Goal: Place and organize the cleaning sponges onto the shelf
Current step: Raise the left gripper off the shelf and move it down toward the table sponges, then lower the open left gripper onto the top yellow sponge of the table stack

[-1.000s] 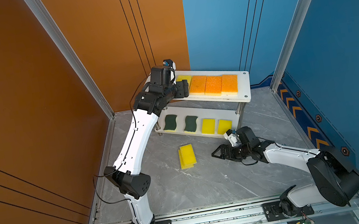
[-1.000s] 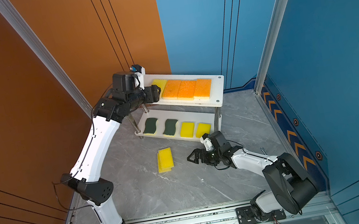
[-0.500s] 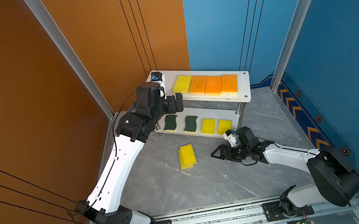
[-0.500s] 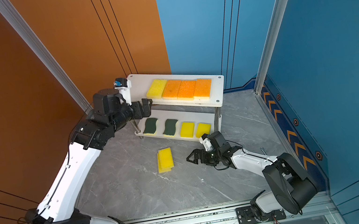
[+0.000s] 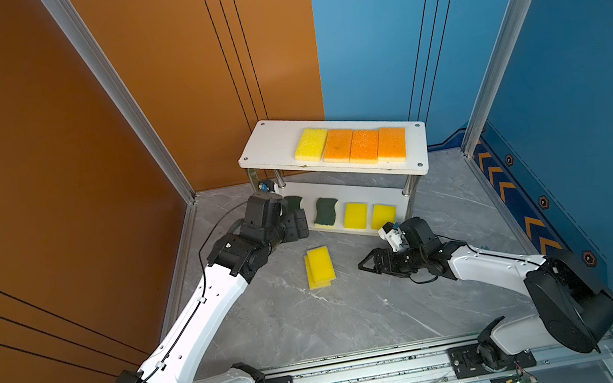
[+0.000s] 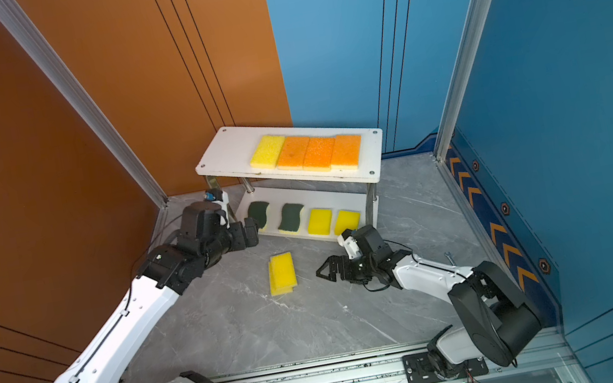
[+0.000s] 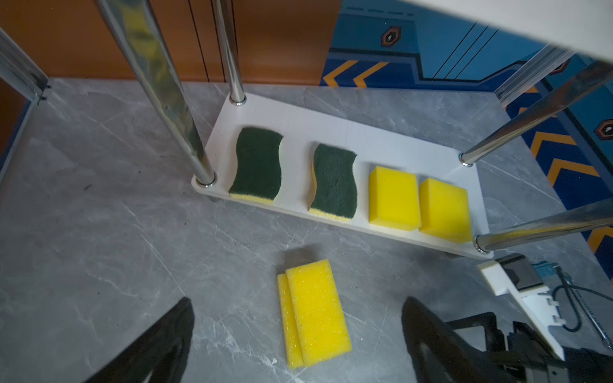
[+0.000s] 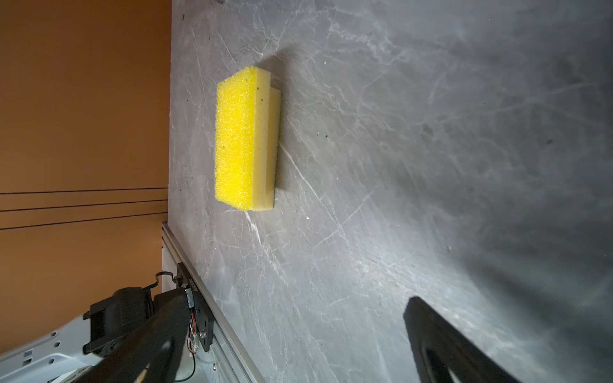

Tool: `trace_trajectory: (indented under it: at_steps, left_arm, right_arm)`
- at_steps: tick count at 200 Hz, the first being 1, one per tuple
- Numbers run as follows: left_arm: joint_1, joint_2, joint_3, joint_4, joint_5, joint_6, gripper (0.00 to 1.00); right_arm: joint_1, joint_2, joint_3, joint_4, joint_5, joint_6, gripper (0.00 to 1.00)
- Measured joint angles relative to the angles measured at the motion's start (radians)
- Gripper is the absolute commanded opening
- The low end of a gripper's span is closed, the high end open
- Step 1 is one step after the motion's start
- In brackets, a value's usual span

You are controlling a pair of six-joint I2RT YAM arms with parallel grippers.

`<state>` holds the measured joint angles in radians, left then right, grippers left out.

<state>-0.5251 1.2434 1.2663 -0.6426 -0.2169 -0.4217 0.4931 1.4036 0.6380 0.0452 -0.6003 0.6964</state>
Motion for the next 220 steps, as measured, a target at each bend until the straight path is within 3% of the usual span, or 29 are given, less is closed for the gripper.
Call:
trace_trajectory:
  at_steps: [89, 220]
  left_arm:
    - [-0.041, 0.005, -0.262, -0.001, -0.011, -0.163, 0.97]
    - [-0.196, 0.219, -0.231, 0.009, -0.015, -0.303, 0.98]
  right_arm:
    - [0.009, 0.013, 0.012, 0.000, 0.005, 0.000, 1.00]
    - [0.012, 0.040, 0.014, 0.000, 0.011, 0.000, 1.00]
